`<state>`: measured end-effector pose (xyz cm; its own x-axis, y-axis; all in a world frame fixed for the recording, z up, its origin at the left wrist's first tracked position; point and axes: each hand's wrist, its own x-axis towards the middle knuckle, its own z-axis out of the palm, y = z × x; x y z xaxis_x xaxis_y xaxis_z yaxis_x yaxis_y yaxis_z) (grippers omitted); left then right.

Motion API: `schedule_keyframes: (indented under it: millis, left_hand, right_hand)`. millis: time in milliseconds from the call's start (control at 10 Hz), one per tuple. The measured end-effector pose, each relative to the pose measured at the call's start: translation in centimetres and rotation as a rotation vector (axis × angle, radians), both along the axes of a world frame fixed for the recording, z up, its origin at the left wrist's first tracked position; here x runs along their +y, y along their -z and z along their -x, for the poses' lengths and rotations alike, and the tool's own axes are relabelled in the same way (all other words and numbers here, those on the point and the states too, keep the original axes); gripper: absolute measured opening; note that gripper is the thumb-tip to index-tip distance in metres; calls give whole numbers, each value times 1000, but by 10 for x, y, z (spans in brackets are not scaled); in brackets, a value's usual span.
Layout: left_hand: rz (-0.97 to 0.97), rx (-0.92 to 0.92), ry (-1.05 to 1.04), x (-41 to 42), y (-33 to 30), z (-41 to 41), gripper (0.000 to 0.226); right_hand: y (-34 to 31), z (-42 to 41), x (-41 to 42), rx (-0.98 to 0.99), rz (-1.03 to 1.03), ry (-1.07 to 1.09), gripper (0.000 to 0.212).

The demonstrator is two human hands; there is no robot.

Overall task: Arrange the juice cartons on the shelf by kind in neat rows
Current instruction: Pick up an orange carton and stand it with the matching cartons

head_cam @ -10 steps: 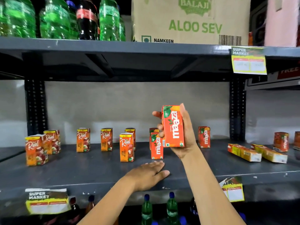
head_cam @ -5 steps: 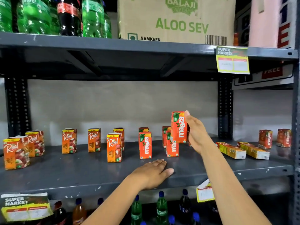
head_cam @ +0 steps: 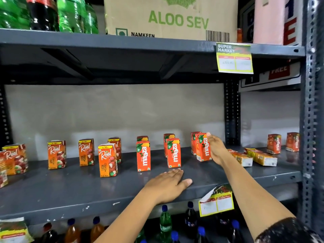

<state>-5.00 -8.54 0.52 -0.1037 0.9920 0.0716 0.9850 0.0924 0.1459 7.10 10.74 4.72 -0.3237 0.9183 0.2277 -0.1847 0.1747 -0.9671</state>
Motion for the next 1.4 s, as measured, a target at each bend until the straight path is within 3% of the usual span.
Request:
schedule_keyframes:
  millis: [500,600,700,800,900,1000,1200,1300,1400]
  left_hand:
    - [4,6,7,-1,1,-1,69]
    - [-2,-3,7,-2,1,-1,68]
    - [-4,-9,12,-1,0,0,68]
    - [0,-15,13,0,1,0,68]
    - [-6,-17,8,0,2,0,68]
    - [-11,-15,3,-1,2,-1,67]
    - [-14,-13,1,0,3,0,68]
    - [-18,-14,2,1,4,1,69]
    - [-15,-15,6,1,4,1,69]
  right_hand:
    - [7,-5,11,-48,64,26,43]
    - [3,-13,8,-113,-37,8,39]
    - [-4,-37,20,-467,-403,298,33]
    - [-14,-70,34,-1078,-484,575,30]
    - [-20,-87,31,-1418,-271,372,36]
    - [-24,-86,30,-1423,-141,250,49]
    - [-12,-77,34,-1271,16,264,47]
    - [6,-70,62,-1209,-23,299,83]
    - [6,-69,49,-1079,-74,351,73]
